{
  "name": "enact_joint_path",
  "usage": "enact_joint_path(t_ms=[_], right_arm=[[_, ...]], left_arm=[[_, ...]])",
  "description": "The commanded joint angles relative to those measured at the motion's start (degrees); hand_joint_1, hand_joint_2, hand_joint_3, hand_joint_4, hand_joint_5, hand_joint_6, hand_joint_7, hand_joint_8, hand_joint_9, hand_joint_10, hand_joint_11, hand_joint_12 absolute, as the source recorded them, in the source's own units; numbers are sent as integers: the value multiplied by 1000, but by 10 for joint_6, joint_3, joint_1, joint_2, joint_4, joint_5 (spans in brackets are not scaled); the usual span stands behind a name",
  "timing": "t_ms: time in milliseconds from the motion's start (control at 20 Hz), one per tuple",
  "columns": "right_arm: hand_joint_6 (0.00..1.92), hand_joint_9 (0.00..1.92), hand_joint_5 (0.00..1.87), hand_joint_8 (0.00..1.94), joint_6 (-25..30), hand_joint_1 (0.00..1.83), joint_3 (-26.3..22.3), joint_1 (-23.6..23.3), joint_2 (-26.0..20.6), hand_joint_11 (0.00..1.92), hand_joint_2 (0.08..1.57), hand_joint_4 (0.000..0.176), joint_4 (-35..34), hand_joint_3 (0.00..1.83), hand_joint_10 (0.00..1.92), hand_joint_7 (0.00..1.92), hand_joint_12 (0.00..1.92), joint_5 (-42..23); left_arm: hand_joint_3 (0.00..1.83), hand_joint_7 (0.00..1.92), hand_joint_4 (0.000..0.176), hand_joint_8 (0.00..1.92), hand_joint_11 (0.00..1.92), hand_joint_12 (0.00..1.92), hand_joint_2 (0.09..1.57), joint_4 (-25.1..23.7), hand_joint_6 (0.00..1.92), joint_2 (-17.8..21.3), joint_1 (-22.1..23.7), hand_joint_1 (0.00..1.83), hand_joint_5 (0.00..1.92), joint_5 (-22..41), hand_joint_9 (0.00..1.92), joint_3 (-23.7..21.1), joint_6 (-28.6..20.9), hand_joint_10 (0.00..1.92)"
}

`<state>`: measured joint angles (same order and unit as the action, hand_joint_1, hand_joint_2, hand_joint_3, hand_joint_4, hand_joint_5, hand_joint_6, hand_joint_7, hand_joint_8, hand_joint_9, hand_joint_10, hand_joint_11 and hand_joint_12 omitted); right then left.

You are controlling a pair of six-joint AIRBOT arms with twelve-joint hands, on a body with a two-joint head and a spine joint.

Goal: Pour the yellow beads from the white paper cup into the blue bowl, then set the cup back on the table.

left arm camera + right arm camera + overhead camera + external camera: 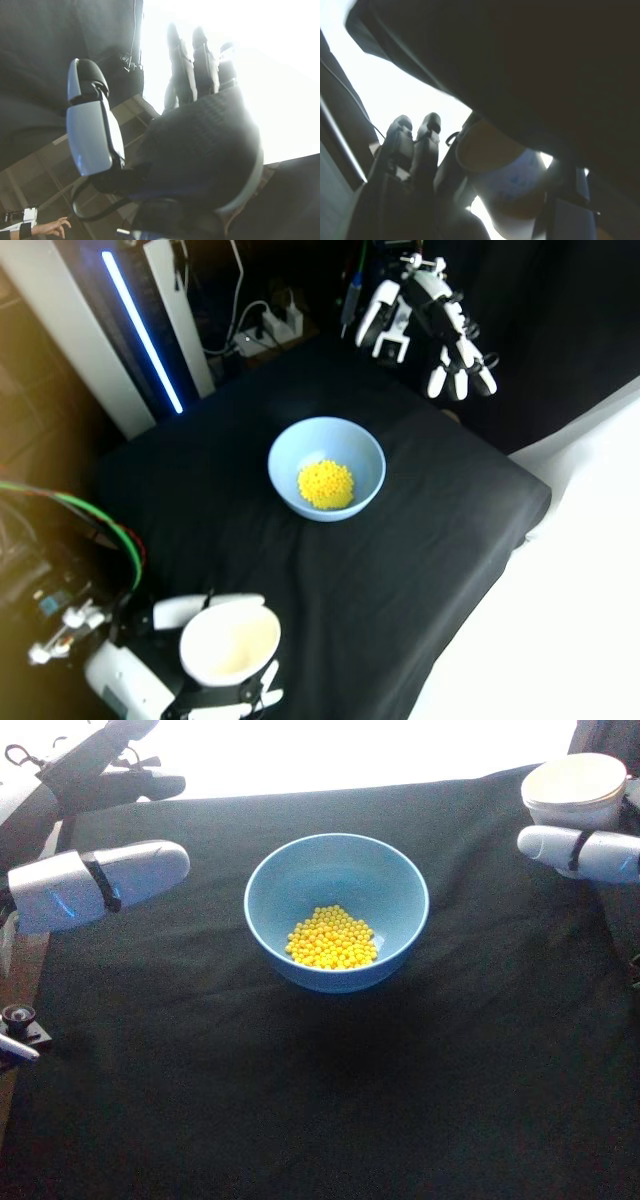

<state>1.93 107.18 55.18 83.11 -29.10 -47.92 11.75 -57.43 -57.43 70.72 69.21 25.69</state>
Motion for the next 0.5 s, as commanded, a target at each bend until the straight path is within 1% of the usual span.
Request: enact_joint_path(t_ms=[0, 50, 100, 150, 200, 250, 300, 350, 400, 450], right_arm=[[503, 623, 701, 5, 10, 964, 7, -5, -4, 12, 1151, 44, -3, 0, 20, 1044, 8, -63], [1005, 498, 839, 9, 10, 971, 7, -5, -4, 2, 1157, 148, -2, 4, 55, 1003, 1, -62], [1151, 439, 840, 2, 10, 960, 8, -5, -4, 0, 1170, 170, -1, 5, 31, 943, 0, -61], [1151, 326, 859, 0, 10, 963, 8, -5, -4, 0, 1166, 175, 0, 0, 5, 782, 0, -61], [1124, 233, 882, 0, 10, 970, 8, -5, -4, 0, 1160, 176, 3, 0, 0, 702, 0, -59], [1159, 242, 861, 13, 11, 960, 8, -5, -4, 0, 1171, 176, 5, 2, 6, 750, 0, -59], [1239, 212, 808, 7, 11, 933, 8, -5, -4, 0, 1197, 176, 7, 8, 7, 753, 0, -59], [1234, 215, 812, 14, 11, 935, 8, -5, -4, 0, 1197, 176, 9, 1, 7, 804, 0, -59], [1215, 216, 823, 2, 11, 940, 8, -5, -4, 0, 1188, 176, 11, 0, 4, 731, 0, -59], [1143, 216, 870, 2, 12, 961, 8, -5, -4, 0, 1164, 176, 13, 0, 2, 660, 0, -59]], left_arm=[[0, 641, 13, 4, 15, 6, 1023, 4, 4, -5, 9, 613, 134, 68, 334, 2, -6, 1], [0, 651, 9, 7, 31, 14, 1012, 3, 3, -5, 9, 624, 133, 68, 334, 2, -6, 1], [0, 649, 17, 5, 25, 12, 1004, 3, 3, -6, 9, 630, 134, 67, 320, 3, -6, 0], [0, 648, 20, 4, 9, 6, 1002, 2, 1, -6, 9, 653, 131, 66, 309, 3, -7, 0], [0, 643, 19, 1, 1, 0, 1009, 1, 1, -6, 10, 661, 130, 66, 292, 3, -7, 0], [0, 649, 17, 3, 11, 5, 1006, 1, 3, -6, 10, 649, 136, 66, 301, 3, -7, 5], [0, 654, 13, 5, 1, 0, 1004, 1, 4, -6, 10, 647, 140, 66, 301, 3, -7, 5], [0, 648, 12, 2, 5, 2, 1009, 1, 2, -6, 10, 639, 137, 66, 300, 3, -7, 4], [0, 651, 10, 3, 33, 15, 1006, 1, 2, -6, 10, 635, 139, 66, 320, 3, -7, 11], [0, 652, 4, 3, 61, 28, 999, 1, 1, -6, 10, 632, 137, 66, 334, 3, -7, 15]])
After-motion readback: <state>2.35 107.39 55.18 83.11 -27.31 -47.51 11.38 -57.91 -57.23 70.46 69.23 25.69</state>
